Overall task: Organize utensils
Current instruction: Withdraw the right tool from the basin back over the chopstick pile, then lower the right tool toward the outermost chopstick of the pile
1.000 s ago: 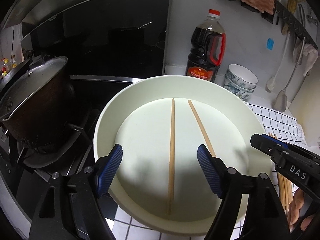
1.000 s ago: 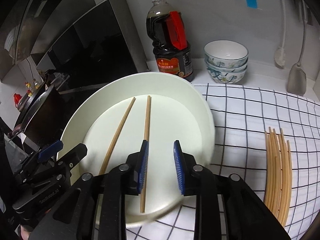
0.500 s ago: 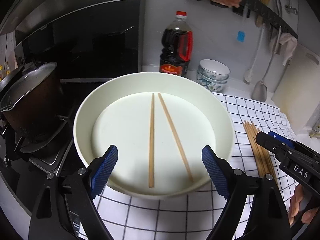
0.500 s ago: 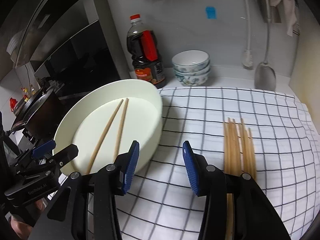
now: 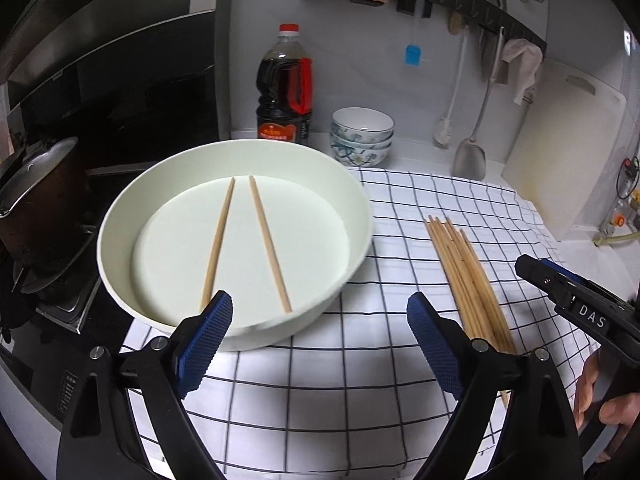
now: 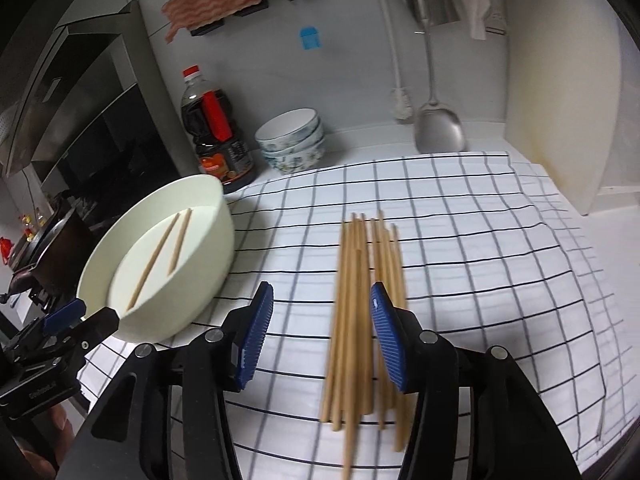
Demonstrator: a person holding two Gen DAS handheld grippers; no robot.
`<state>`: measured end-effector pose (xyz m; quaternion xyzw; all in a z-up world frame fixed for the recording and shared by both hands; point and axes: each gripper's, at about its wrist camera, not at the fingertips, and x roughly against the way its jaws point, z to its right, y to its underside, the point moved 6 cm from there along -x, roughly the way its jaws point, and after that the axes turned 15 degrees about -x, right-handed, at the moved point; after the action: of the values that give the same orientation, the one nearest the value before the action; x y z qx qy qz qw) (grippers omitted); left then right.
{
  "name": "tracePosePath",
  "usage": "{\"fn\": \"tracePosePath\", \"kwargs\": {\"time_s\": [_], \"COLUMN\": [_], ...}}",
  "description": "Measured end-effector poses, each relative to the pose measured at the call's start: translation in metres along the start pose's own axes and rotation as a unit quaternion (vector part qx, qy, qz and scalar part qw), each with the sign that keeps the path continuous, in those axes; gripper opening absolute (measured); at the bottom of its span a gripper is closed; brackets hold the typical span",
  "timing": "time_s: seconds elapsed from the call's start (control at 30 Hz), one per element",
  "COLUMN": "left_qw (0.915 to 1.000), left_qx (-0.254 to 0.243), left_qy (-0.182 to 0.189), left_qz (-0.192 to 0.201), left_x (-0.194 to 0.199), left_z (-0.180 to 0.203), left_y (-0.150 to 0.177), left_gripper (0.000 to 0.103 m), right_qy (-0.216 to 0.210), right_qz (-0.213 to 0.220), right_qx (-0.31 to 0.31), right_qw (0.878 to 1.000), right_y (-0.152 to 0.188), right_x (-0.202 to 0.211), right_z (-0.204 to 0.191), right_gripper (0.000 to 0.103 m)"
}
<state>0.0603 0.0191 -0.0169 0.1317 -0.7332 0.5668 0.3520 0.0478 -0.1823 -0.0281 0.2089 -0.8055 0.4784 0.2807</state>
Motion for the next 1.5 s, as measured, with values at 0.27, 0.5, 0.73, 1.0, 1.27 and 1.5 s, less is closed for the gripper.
{"fn": "tracePosePath", "kwargs": {"time_s": [0.27,0.5,0.73,1.0,1.27,1.5], "left_qw": [0.9997,0.9993,0.9989,0.9982,0.9981,0.9983], "left_qx": [-0.011,-0.031,-0.040,-0.055,-0.054,-0.053], "left_qy": [0.017,0.021,0.024,0.024,0.026,0.019], "left_qz": [0.011,0.000,-0.003,-0.006,-0.012,-0.017], "left_x": [-0.003,-0.015,-0.022,-0.030,-0.038,-0.044], "left_z": [0.029,0.048,0.059,0.073,0.076,0.076], "left_y": [0.004,0.011,0.012,0.010,0.011,0.010], "left_gripper": [0.088,0.088,0.091,0.091,0.092,0.094], "right_qy": [0.021,0.025,0.033,0.035,0.036,0.036], "right_qz": [0.013,0.013,-0.002,-0.009,-0.022,-0.031], "right_qx": [-0.019,-0.042,-0.050,-0.050,-0.045,-0.045], "right_qw": [1.000,0.999,0.998,0.998,0.998,0.998], "right_y": [0.004,0.003,0.003,0.005,0.010,0.009], "right_x": [0.006,0.000,-0.012,-0.016,-0.023,-0.025], "right_z": [0.038,0.058,0.072,0.077,0.075,0.079], "right_gripper": [0.052,0.053,0.053,0.054,0.056,0.058]}}
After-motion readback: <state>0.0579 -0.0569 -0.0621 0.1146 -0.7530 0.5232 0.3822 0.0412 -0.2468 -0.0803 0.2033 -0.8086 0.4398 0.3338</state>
